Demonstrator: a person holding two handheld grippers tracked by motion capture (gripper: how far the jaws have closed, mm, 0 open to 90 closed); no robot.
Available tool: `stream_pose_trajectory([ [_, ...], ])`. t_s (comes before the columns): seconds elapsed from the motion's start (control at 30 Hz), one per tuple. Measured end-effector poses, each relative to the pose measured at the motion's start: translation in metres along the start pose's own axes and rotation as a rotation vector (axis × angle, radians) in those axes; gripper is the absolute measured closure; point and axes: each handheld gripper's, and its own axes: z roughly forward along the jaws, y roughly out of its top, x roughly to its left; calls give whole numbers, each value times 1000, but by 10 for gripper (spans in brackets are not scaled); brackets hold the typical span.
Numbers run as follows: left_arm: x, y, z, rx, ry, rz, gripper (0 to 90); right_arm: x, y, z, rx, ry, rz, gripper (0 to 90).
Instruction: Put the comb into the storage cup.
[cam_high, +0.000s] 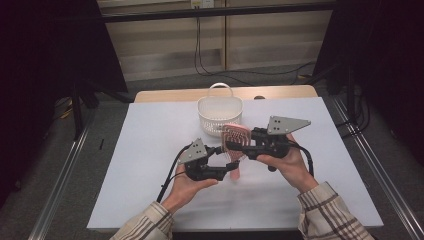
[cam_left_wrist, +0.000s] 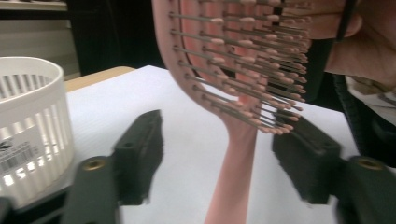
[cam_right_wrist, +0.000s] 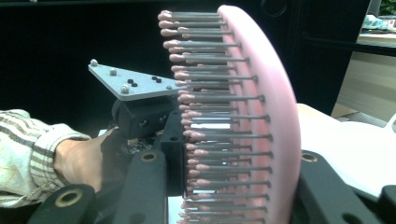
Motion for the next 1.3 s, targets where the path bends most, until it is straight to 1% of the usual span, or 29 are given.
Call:
stream_pose_trajectory([
  [0.07,0,0,-1,-7,29,-3,246,0,0,-1,0,-9,2,631],
  [0.13,1,1,-3,-12,41,-4,233,0,0,-2,-7,-35,-9,631],
  [0.17,1,1,-3,-12,52,-5,208,0,1,-2,-9,-40,-12,631],
  [0.2,0,2,-4,-12,73,-6,179,0,1,-2,-10,-39,-11,631],
  [0.23,0,2,-5,-15,80,-8,144,0,1,-3,-11,-38,-11,631],
  [0.27,0,2,-6,-22,88,-14,129,0,1,-3,-11,-39,-11,631],
  [0.33,0,3,-8,-27,103,-13,88,0,1,-3,-11,-45,-13,631],
  [0.37,0,4,-9,-35,112,-21,71,-1,1,-3,-8,-49,-14,631],
  [0.43,0,5,-12,-40,119,-17,46,-1,1,-3,-8,-53,-10,631],
  [0.5,1,6,-15,-35,132,-10,35,-1,1,-4,-10,-58,-11,631],
  [0.53,0,6,-16,-29,142,2,19,-1,1,-4,-13,-67,-7,631],
  [0.57,0,5,-17,-26,148,5,10,-2,1,-5,-10,-80,-8,631],
  [0.63,-1,4,-19,-15,153,23,11,-3,1,-6,-5,-109,-8,631],
  [0.67,-1,4,-20,-7,162,33,11,-4,1,-7,-7,-117,-5,631],
  [0.77,-1,4,-23,-19,177,37,11,-5,2,-10,-14,-132,-5,631],
  [0.8,-1,4,-24,-20,183,31,12,-5,3,-10,-18,-137,-3,631],
  [0.83,-1,3,-25,-34,183,15,12,-5,3,-11,-17,-140,-2,631],
  [0.9,0,2,-29,-35,183,13,16,-5,3,-12,-19,-147,-3,631],
  [1.0,1,1,-38,-51,213,9,12,-6,3,-12,-25,-155,-2,631],
  [1.07,3,0,-44,-54,225,0,13,-6,3,-12,-23,-161,-2,631],
  [1.13,5,-1,-51,-62,241,-21,12,-6,3,-12,-26,-166,-3,631],
  [1.17,6,-2,-54,-66,246,-23,11,-6,3,-12,-26,-168,0,631],
  [1.23,8,-4,-61,-73,273,-31,10,-7,3,-13,-28,-169,-1,631],
  [1.3,10,-5,-67,-82,288,-35,8,-8,4,-14,-29,-175,-3,630],
])
